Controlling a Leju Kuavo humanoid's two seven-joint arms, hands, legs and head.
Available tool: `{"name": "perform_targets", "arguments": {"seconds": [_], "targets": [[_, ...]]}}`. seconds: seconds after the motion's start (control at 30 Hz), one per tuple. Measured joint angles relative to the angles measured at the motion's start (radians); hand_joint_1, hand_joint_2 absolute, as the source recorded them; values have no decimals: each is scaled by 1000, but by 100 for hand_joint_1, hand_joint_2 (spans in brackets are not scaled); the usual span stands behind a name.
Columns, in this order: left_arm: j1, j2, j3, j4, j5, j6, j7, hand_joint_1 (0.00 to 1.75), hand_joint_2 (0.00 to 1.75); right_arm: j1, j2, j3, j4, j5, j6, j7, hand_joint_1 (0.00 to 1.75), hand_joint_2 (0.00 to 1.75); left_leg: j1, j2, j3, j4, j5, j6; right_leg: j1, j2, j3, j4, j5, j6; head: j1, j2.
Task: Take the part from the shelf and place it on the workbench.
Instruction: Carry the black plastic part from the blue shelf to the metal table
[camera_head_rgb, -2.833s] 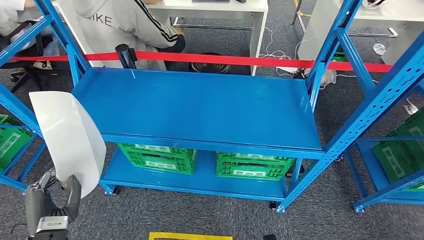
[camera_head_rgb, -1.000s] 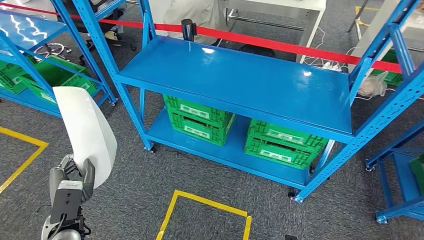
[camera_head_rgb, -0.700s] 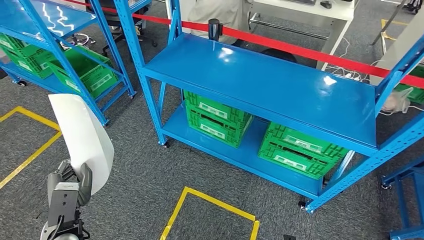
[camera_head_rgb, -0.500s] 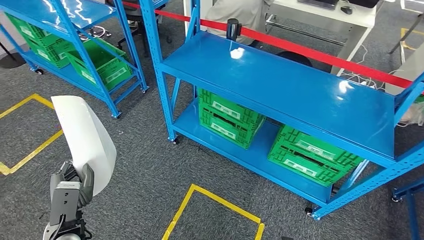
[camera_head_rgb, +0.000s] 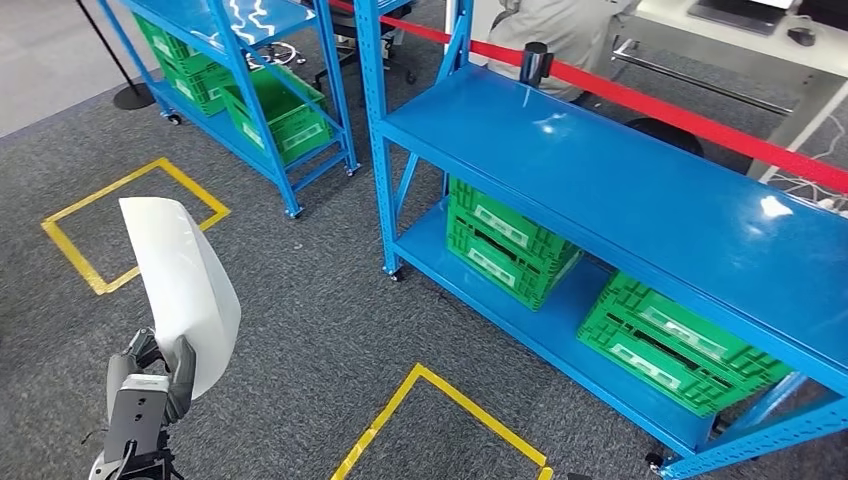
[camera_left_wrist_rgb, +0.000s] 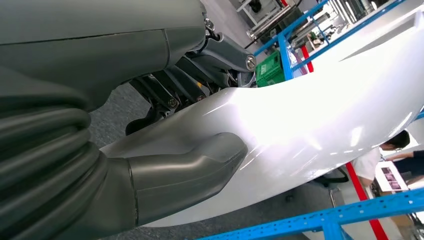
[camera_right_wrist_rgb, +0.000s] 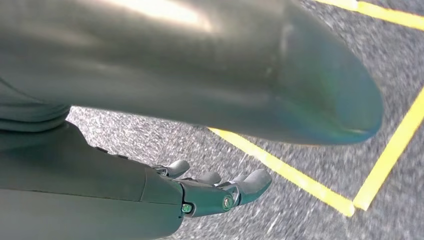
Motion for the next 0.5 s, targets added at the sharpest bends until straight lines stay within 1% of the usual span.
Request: {"name": "perform_targets", "arguments": {"seconds": [0.03,0.07,0.1,0.13,0.17,0.2,0.23,0.27,0.3,0.33,0.37,0.4,0.43,0.47,0.5], "targets": [[1,2,-2,-3,10,-9,-3,175,175,1,1,0,0,-1,3,-2,0,0,2,4,-15,40,-12,-4,0,-15,-1,1,0,0,0,0],[1,4,-3,-7,18,-18,-6,175,175,1,3,0,0,-3,6,-4,0,0,5,8,-11,45,-7,-7,-1,-30,-2,2,0,1,0,0],[-1,6,-4,-10,24,-25,-8,175,175,0,5,0,0,-4,10,-7,0,0,7,15,14,7,16,-10,-2,-44,-3,5,-2,4,0,0],[-5,7,-5,-14,28,-29,-10,175,175,0,7,0,0,-3,13,-10,0,0,9,32,56,-60,46,-13,-4,-58,-3,10,-4,8,0,0],[-13,8,-7,-18,31,-34,-12,175,175,-1,9,0,0,-3,16,-14,0,0,8,55,96,-128,66,-13,-3,-70,-5,16,-9,14,-1,0],[-22,8,-11,-22,36,-39,-11,175,175,-2,9,0,0,-2,18,-19,0,0,8,70,127,-181,80,-8,-1,-81,-6,24,-14,21,-1,0],[-31,8,-14,-27,40,-44,-8,175,175,-5,10,0,0,-2,19,-26,0,0,6,79,142,-211,85,-2,1,-90,-7,29,-17,27,1,0],[-40,8,-17,-31,44,-50,-3,175,175,-7,10,0,0,-5,20,-32,0,0,3,77,142,-217,83,7,3,-99,-7,32,-19,33,2,0],[-46,10,-20,-35,47,-55,3,175,175,-10,11,0,0,-7,21,-38,0,0,3,64,138,-217,86,15,3,-108,-5,32,-19,37,4,0],[-51,12,-22,-39,47,-58,9,175,175,-13,11,0,0,-9,23,-44,0,0,3,54,135,-218,88,21,1,-106,-4,34,-20,44,6,0],[-57,14,-24,-41,46,-60,14,175,175,-15,11,0,0,-11,25,-47,0,0,4,44,133,-218,91,27,-3,-87,-7,44,-31,50,6,0],[-63,15,-26,-43,45,-61,18,175,175,-15,11,0,0,-11,27,-50,0,0,5,33,130,-219,94,34,-6,-58,-18,73,-54,55,8,0],[-68,15,-30,-44,44,-61,19,175,175,-14,11,0,0,-11,27,-52,0,0,7,22,127,-220,98,39,-8,-23,-39,123,-86,59,10,0],[-73,16,-34,-44,42,-61,20,175,175,-12,11,0,0,-11,27,-52,0,0,6,9,123,-220,100,42,-9,5,-70,190,-123,60,11,0],[-77,16,-36,-42,41,-61,20,175,175,-10,11,0,0,-12,27,-50,0,0,5,-4,120,-219,103,45,-8,17,-102,259,-153,60,12,0]]}}
